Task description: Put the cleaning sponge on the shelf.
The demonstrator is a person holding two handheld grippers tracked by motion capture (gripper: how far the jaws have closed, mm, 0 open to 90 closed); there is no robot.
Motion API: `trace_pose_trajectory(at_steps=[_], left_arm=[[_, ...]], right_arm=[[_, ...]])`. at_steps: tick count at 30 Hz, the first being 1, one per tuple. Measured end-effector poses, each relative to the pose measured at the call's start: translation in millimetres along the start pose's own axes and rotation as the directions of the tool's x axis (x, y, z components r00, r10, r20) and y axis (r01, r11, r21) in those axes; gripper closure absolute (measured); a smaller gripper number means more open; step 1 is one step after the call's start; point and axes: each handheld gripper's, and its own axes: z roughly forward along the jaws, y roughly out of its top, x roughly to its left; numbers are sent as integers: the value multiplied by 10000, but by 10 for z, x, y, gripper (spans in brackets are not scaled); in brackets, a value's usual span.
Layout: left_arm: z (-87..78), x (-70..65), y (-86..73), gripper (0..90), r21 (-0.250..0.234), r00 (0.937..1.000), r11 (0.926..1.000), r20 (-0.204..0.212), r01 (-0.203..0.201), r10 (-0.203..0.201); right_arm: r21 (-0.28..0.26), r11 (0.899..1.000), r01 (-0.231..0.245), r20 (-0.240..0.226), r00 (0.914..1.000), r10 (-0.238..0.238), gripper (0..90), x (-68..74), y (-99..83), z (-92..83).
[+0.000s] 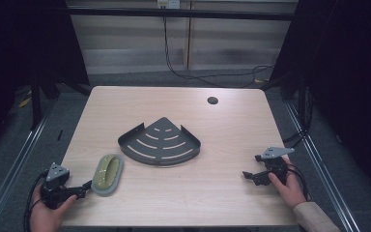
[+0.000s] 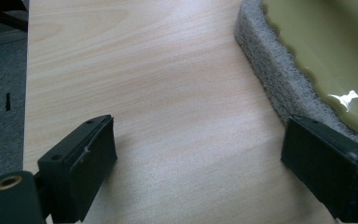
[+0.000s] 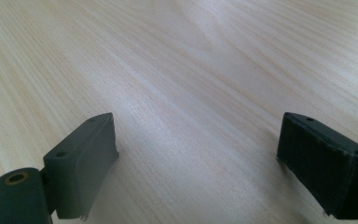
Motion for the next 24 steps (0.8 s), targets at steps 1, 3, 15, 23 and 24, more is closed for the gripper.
trace_pose_trajectory(at_steps=[1, 3, 15, 23, 24], left_arm=[[3, 1, 0, 93, -13, 10000, 10000, -8, -14, 14], [2, 3, 1, 92, 1, 10000, 10000, -3, -24, 24], [-65, 37, 179, 191, 1563, 9980, 9860, 141, 588, -617], [-236, 67, 459, 248, 3328, 9967, 9414, 385, 549, -718], [-247, 54, 498, 258, 3510, 9961, 9347, 441, 557, -759]], right_arm=[[-5, 10000, -2, 1, 10000, 2, 111, 0, 0, 0], [-3, 10000, -4, 1, 10000, 4, 111, 0, 0, 0], [-3, 10000, -3, -1, 10000, 3, 111, 0, 0, 0], [0, 10000, -4, -1, 10000, 4, 111, 0, 0, 0], [-2, 10000, 0, -1, 10000, 0, 111, -1, 0, 0]])
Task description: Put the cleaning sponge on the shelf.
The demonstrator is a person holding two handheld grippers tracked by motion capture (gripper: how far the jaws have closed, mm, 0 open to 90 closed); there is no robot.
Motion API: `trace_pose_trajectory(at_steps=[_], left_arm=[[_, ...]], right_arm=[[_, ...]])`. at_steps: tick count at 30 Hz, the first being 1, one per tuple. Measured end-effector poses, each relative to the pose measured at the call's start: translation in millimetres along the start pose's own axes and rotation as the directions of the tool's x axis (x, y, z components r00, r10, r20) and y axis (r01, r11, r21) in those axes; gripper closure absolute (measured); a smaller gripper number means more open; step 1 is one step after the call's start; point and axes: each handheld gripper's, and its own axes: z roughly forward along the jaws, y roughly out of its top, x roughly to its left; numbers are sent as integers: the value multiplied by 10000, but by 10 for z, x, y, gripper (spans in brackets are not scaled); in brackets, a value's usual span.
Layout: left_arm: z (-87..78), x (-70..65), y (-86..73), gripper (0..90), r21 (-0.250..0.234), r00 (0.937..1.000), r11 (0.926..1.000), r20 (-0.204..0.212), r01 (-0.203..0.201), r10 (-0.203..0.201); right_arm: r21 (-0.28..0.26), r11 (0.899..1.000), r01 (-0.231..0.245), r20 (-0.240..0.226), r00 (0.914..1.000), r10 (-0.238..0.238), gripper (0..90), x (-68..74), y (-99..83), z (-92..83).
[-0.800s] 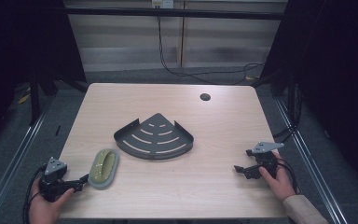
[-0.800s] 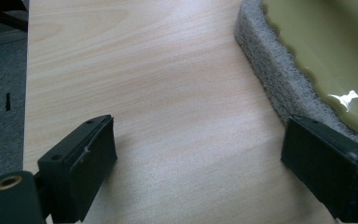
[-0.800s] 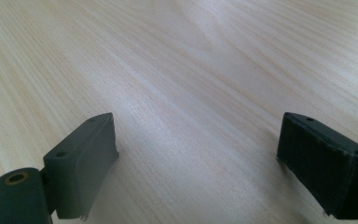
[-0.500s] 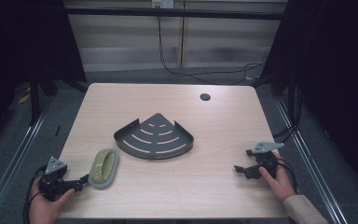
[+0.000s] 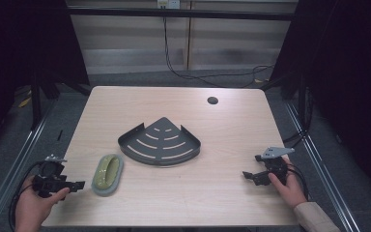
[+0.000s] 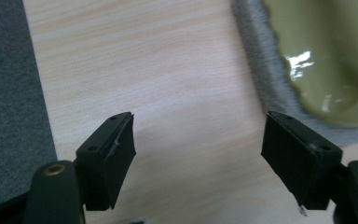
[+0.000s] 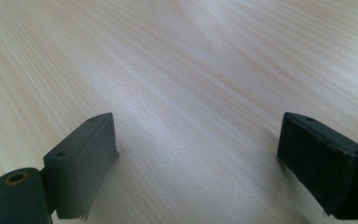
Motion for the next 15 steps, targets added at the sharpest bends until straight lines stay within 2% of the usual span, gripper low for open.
trace_pose_trajectory(at_steps=[1, 5, 7, 8, 15], left_arm=[[-19, -10, 35, 265, 152, 10000, 9999, 6, -73, 73], [-69, -75, 188, 284, 654, 9997, 9978, 193, 126, -139], [-75, -87, 216, 292, 733, 9997, 9972, 203, 120, -136], [-83, -120, 290, 299, 953, 9995, 9954, 284, 69, -97], [-106, -234, 504, 320, 1336, 9993, 9910, 362, -15, -33]], right_arm=[[-1, 10000, -2, 2, 10000, 2, 111, 0, 0, 0], [1, 10000, 0, 0, 10000, 0, 111, 0, 0, 0], [0, 10000, 0, 2, 10000, 0, 111, 0, 0, 0], [-1, 10000, 0, 2, 10000, 0, 111, 0, 0, 0], [3, 10000, 6, 0, 10000, -6, 111, 0, 0, 0]])
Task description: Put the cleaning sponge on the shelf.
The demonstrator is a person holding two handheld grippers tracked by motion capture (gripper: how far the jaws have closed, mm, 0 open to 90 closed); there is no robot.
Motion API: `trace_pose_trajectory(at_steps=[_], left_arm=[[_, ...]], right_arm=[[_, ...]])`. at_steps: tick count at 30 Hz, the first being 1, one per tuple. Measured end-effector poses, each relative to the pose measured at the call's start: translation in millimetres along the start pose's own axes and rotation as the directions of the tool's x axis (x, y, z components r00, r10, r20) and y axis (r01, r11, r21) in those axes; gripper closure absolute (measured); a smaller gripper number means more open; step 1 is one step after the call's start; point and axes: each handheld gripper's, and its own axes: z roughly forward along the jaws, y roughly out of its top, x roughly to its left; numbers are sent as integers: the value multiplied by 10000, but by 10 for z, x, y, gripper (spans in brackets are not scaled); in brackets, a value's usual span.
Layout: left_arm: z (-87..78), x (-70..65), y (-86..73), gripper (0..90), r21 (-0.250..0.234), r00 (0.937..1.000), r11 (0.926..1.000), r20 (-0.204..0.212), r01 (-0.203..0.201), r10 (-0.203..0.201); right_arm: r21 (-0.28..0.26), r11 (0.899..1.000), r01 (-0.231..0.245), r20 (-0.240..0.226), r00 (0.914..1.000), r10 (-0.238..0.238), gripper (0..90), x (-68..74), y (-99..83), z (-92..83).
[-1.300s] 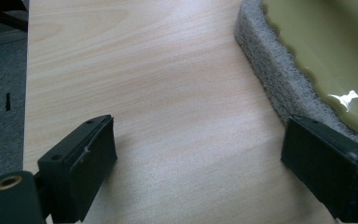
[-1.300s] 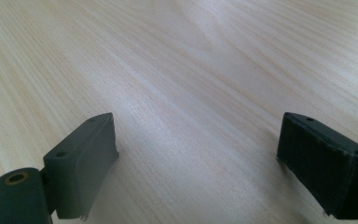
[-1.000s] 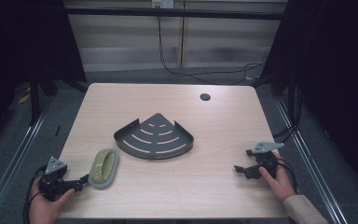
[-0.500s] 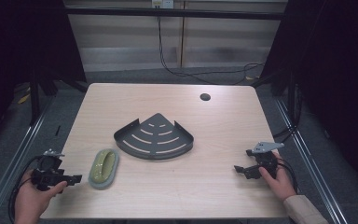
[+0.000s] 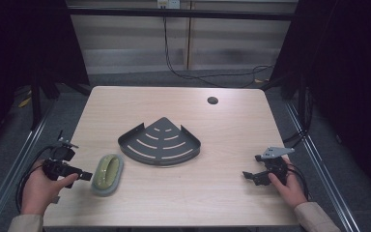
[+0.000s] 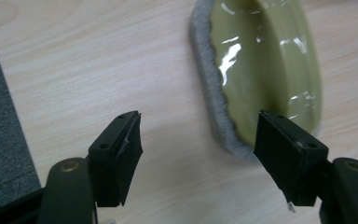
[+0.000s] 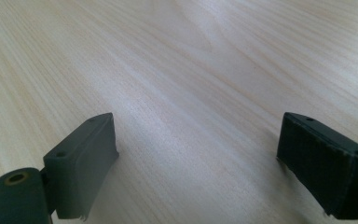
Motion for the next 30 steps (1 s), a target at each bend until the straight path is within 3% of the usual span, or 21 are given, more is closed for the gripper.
trace_pose_trajectory(at_steps=[6, 15, 30], left_arm=[[-34, -138, 173, 350, 445, 9996, 9988, 187, -204, 196], [-33, -233, 289, 369, 875, 9997, 9960, 172, -197, 183], [101, -365, 449, 421, 1275, 9993, 9916, 287, 212, -251]], right_arm=[[2, 10000, -2, 0, 10000, 2, 111, 0, 0, 0], [-3, 10000, -8, 1, 10000, 8, 111, 1, 0, 0], [-1, 10000, -10, 0, 10000, 10, 111, 1, 0, 0]])
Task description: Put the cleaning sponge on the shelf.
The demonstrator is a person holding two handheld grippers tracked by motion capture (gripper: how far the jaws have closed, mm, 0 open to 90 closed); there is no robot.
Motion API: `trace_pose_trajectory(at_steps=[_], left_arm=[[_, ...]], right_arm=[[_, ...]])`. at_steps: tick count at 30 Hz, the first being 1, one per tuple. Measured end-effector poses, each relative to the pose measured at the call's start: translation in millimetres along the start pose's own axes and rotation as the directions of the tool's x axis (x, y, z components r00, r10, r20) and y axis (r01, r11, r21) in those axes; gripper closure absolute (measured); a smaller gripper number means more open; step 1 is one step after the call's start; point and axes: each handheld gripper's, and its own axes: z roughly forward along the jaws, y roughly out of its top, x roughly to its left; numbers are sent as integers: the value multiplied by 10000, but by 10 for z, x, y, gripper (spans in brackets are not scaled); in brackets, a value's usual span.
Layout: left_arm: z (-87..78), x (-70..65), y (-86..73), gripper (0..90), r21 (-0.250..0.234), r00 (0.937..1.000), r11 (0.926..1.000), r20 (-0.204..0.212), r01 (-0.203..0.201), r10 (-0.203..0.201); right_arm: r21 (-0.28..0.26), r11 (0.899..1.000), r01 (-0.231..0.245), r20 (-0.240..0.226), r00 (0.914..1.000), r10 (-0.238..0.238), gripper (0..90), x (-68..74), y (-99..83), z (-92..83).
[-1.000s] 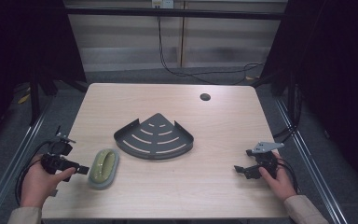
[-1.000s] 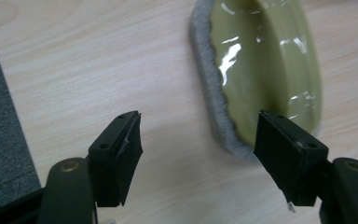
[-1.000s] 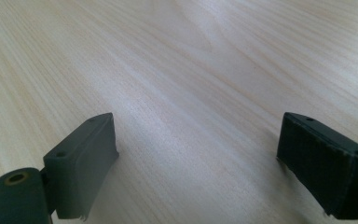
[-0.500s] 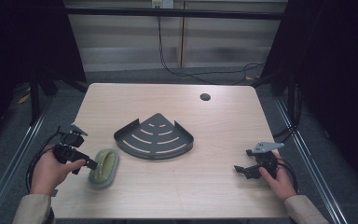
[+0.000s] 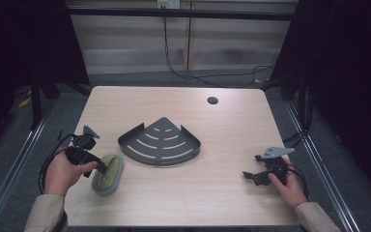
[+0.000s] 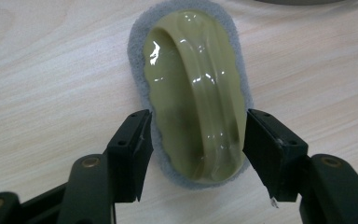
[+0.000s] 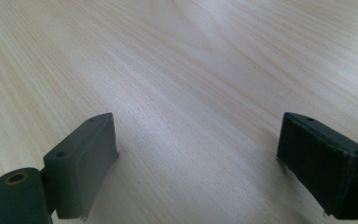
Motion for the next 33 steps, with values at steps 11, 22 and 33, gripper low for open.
trace_pose_trajectory(at_steps=[11, 22, 33], left_arm=[[139, -44, 81, 503, 426, 9994, 9985, -43, 345, -343], [126, -85, 133, 681, 734, 9988, 9969, -430, 269, -238], [28, -96, 169, 711, 871, 9981, 9962, -621, 60, -6]], right_arm=[[-1, 10000, 4, 0, 10000, -4, 111, 0, 0, 0], [2, 10000, 0, -6, 10000, 0, 111, 0, 0, 0], [0, 10000, -1, -5, 10000, 1, 111, 0, 0, 0]])
